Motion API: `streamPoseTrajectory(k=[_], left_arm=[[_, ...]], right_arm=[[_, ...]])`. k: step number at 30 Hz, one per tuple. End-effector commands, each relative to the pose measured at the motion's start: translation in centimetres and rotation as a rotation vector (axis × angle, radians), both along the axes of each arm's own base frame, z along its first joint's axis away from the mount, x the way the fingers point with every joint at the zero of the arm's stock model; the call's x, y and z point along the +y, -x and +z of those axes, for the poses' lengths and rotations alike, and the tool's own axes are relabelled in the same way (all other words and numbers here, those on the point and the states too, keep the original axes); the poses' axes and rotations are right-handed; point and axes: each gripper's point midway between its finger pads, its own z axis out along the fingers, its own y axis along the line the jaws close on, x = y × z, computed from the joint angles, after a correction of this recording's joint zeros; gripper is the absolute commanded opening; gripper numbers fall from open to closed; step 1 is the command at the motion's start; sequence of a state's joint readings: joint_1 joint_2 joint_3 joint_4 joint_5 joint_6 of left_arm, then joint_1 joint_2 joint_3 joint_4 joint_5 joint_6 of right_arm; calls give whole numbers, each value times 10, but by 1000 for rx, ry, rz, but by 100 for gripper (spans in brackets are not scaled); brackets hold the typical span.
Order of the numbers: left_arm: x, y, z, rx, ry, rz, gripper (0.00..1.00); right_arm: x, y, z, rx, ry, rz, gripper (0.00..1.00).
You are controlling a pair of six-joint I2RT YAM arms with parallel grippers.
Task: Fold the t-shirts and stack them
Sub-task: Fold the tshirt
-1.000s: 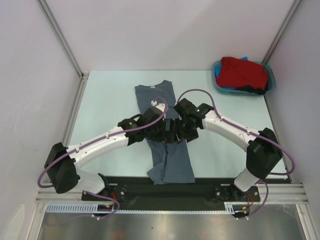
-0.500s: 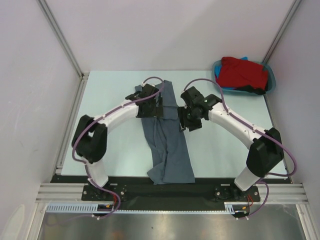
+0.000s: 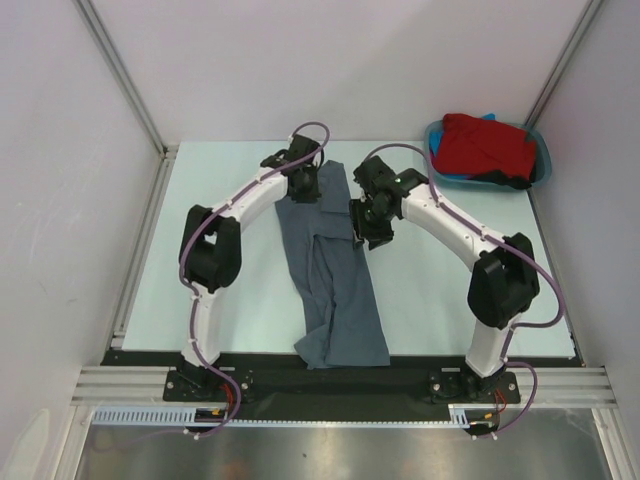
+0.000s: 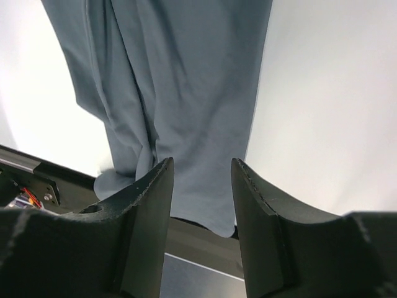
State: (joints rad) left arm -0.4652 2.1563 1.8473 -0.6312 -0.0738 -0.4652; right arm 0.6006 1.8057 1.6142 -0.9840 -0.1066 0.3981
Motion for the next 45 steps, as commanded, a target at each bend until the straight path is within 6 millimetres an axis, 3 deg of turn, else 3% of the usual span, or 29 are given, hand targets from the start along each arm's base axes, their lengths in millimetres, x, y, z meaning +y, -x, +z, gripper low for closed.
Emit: streamPoseTrajectory(k=[1, 2, 5, 11, 15, 17, 18, 19, 21, 29, 35, 41, 45], left_arm=[[9, -9, 7, 12, -1, 29, 0], [14, -7, -5, 49, -16, 38, 0], [30, -7, -18, 88, -30, 74, 0], [61, -11, -30, 130, -62, 159, 0], [67, -24, -29, 124, -71, 169, 0], [71, -25, -42, 162, -92, 171, 0], [70, -33, -36, 146, -86, 165, 0], [71, -32, -48, 175, -96, 163, 0], [69, -39, -47, 172, -84, 160, 0], [76, -36, -84, 272, -95, 166, 0], [67, -44, -98, 298, -63, 126, 0], [42, -55, -109, 291, 46, 69, 0], [23, -65, -106, 258, 111, 34, 0]], right_arm=[[3, -9, 9, -5, -3, 15, 47], [3, -11, 10, -9, -5, 14, 47], [4, -14, 7, -2, -6, 6, 47], [3, -15, 2, 16, -9, -5, 47], [5, -17, 0, 23, -15, -8, 47], [7, -19, -1, 25, -17, -10, 47], [7, -19, -1, 28, -15, -11, 47], [7, -20, -1, 27, -11, -13, 47], [6, -22, -1, 28, -9, -20, 47], [9, -26, -4, 38, -6, -43, 46], [14, -32, -10, 58, -2, -44, 46], [18, -34, -18, 82, 3, -39, 46], [20, -35, -22, 100, 2, -35, 46]])
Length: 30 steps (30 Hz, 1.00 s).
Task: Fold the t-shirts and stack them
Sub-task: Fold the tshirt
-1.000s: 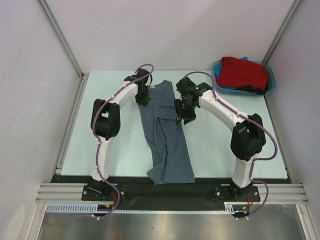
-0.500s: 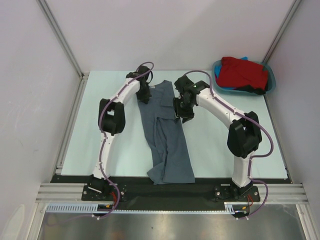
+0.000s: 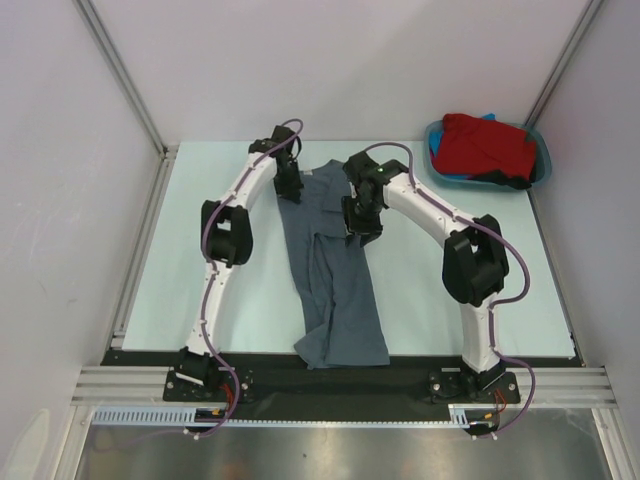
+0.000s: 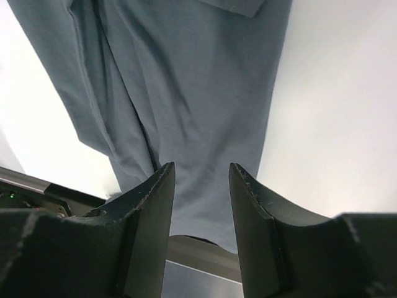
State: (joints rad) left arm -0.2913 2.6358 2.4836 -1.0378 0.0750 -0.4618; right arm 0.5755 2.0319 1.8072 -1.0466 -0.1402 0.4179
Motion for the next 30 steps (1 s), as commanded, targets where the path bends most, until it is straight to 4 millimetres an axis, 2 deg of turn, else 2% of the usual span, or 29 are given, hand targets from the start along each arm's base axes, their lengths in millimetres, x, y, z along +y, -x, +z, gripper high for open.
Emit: streamPoseTrajectory(k=[1, 12, 21, 26, 29, 30], left_arm=[[-36, -18, -32, -45, 106, -58, 0], [-125, -16, -23, -115, 300, -194, 2], [-153, -5, -21, -108, 382, -253, 4], [-168, 0, -14, -109, 443, -293, 5], [-158, -10, 15, -182, 382, -294, 6], [-151, -19, 43, -251, 345, -280, 7]], right_arm=[[5, -4, 9, -1, -21, -3, 46], [3, 1, 3, 32, -16, -9, 45], [0, 10, 6, 40, -31, -26, 45], [-2, 13, 7, 38, -33, -30, 45], [-4, 16, 11, 35, -34, -32, 45], [-6, 17, 12, 29, -28, -33, 45]])
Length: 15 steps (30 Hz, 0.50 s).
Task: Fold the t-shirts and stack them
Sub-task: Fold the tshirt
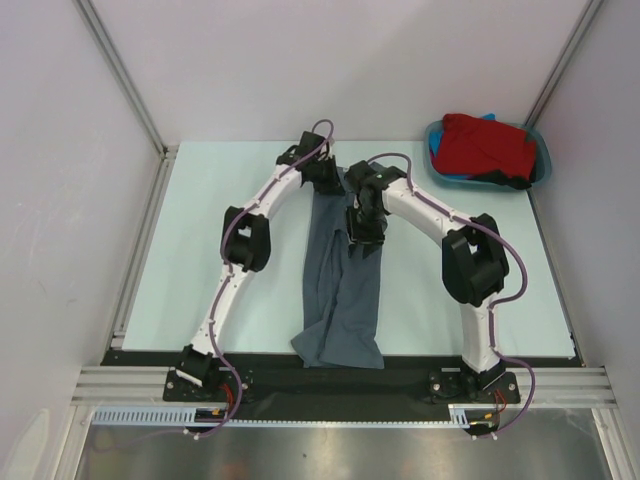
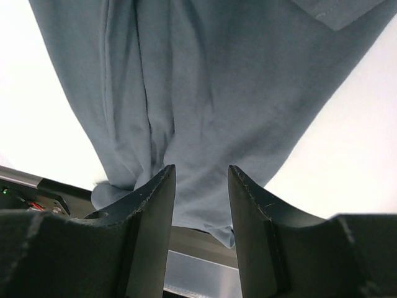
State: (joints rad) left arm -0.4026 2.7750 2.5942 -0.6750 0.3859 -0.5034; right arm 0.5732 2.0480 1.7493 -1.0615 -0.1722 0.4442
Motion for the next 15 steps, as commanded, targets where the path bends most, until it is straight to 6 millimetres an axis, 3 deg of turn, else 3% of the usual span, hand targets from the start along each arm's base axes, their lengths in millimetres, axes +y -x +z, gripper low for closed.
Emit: streamPoseTrajectory(k=[1, 2, 3, 5, 6, 7, 8, 9, 10, 11, 12, 14, 15], left_arm=[[-8, 7, 52, -88, -44, -16, 9], [-1, 5, 68, -121, -64, -7, 27], [13, 6, 91, -150, -101, 35, 27], [24, 16, 108, -165, -112, 56, 26], [35, 33, 84, -104, -152, 62, 25], [41, 42, 113, -139, -152, 77, 25], [45, 52, 110, -128, -175, 71, 26], [54, 70, 95, -78, -218, 64, 29], [61, 79, 107, -95, -231, 67, 34], [64, 88, 104, -80, -239, 58, 38], [71, 104, 88, -28, -257, 43, 38], [73, 125, 96, -14, -247, 20, 37], [78, 139, 81, 23, -258, 15, 35]], right_arm=[[-3, 2, 37, -75, -44, -12, 45], [-5, 3, 38, -78, -40, -13, 45], [-9, 3, 40, -94, -22, -13, 45], [-19, 7, 46, -112, 2, -9, 45], [-23, 8, 49, -124, 16, -6, 45], [-27, 9, 49, -128, 27, -2, 45], [-33, 13, 51, -136, 40, -8, 46], [-40, 14, 49, -143, 71, -13, 46], [-46, 15, 48, -145, 87, -19, 46], [-52, 19, 44, -143, 106, -22, 47], [-55, 19, 42, -147, 111, -29, 48], [-59, 12, 36, -158, 96, -47, 49], [-58, 13, 28, -137, 86, -43, 48]])
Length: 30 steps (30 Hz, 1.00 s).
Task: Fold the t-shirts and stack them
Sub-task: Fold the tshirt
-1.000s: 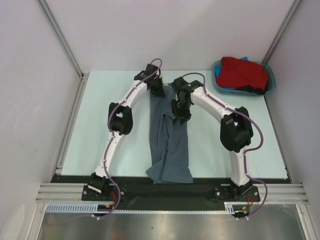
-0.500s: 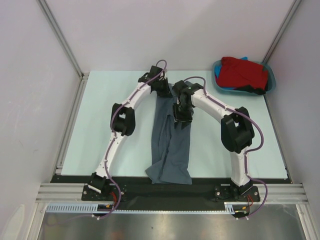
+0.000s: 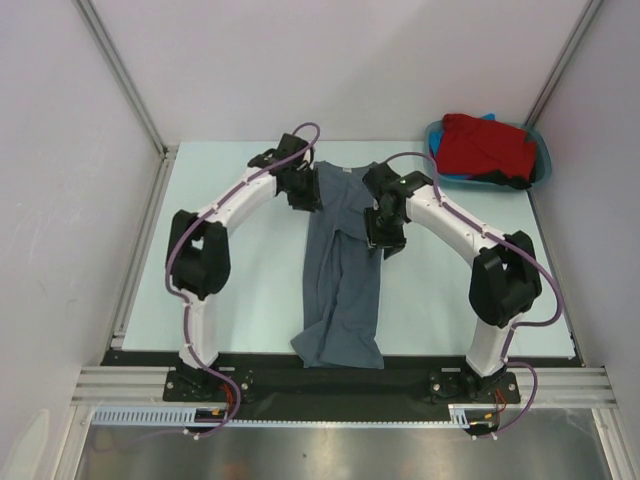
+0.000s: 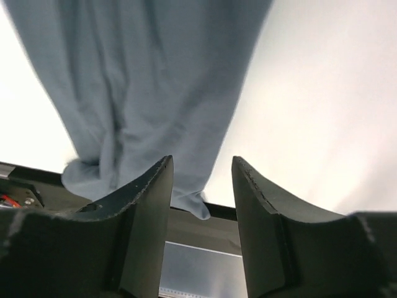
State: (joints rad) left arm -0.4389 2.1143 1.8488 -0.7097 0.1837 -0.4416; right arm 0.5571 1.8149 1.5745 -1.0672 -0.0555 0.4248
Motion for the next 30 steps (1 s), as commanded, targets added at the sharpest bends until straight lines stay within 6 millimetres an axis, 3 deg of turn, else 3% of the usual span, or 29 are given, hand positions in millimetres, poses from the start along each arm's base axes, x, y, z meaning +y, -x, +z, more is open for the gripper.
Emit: streamPoseTrajectory(k=[1, 3, 4, 6, 11, 17, 23, 30], left_arm=[[10, 36, 7, 10, -3, -35, 27], [12, 53, -5, 48, -11, -48, 19], [12, 58, -6, 55, -13, -57, 13], [9, 70, -9, 63, -30, -86, 2], [-6, 85, -17, 102, -33, -142, 0], [-8, 94, -31, 152, -52, -164, 0], [-2, 105, -59, 220, -93, -170, 0], [-5, 105, -85, 288, -120, -190, 0]], right_arm=[[-8, -13, -6, -33, -8, -16, 41], [-1, -17, -16, -11, -18, -5, 28], [4, -21, -19, -16, -31, 3, 12], [14, -33, -17, -41, -65, 14, 1], [29, -53, -35, -22, -69, 26, 0], [42, -70, -56, -4, -72, 31, 0], [40, -74, -75, 27, -22, 25, 0], [36, -76, -94, 58, 38, 17, 0]])
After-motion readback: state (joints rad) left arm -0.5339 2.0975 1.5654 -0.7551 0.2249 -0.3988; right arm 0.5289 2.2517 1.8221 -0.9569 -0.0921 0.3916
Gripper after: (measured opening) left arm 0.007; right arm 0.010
